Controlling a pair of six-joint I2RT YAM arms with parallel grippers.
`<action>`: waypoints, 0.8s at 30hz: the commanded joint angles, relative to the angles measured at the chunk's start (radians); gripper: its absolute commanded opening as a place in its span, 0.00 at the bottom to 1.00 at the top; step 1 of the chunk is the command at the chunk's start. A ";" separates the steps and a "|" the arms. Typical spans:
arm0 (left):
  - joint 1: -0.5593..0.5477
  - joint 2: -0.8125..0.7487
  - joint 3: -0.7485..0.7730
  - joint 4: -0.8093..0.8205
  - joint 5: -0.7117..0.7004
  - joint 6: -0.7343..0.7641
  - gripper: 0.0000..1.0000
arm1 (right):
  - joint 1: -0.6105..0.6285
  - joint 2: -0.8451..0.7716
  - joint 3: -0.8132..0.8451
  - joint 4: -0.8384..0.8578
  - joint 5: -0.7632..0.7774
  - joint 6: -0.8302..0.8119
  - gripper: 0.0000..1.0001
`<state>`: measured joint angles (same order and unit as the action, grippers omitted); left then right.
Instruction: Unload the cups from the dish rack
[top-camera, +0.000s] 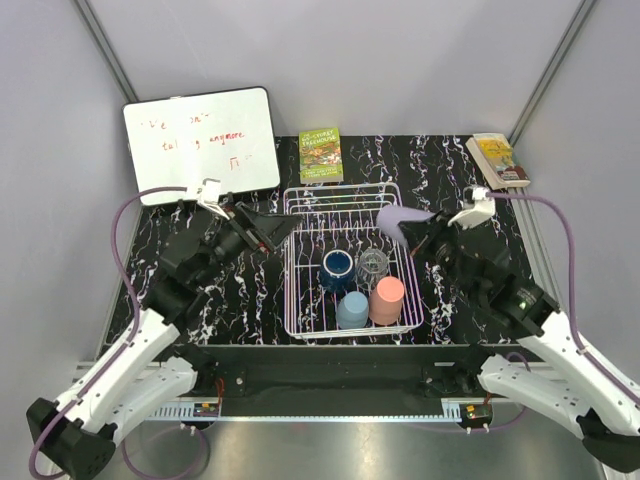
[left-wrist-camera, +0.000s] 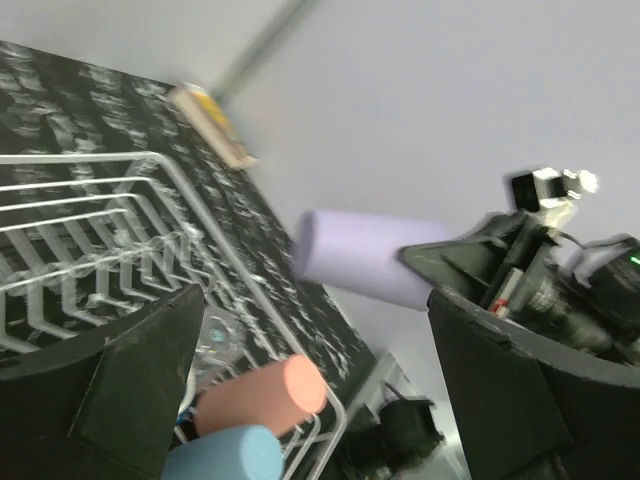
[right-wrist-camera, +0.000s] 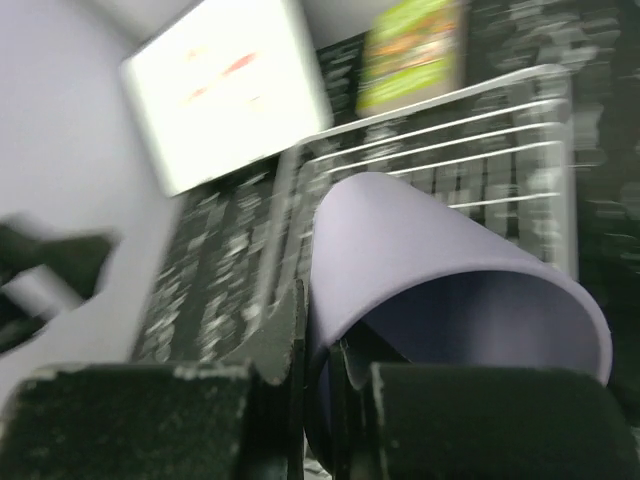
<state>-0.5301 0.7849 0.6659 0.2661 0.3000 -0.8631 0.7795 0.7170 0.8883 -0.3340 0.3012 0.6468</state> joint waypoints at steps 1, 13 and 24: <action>-0.001 -0.015 0.072 -0.378 -0.295 0.070 0.99 | -0.003 0.168 0.254 -0.353 0.513 -0.004 0.00; -0.004 0.060 0.129 -0.738 -0.519 0.012 0.95 | -0.396 0.834 0.857 -0.728 0.419 0.056 0.00; -0.004 0.093 0.126 -0.739 -0.499 0.045 0.96 | -0.566 1.159 0.943 -0.612 0.079 -0.072 0.00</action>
<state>-0.5301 0.8612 0.7708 -0.4850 -0.1841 -0.8368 0.2119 1.8366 1.7851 -1.0042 0.5091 0.6273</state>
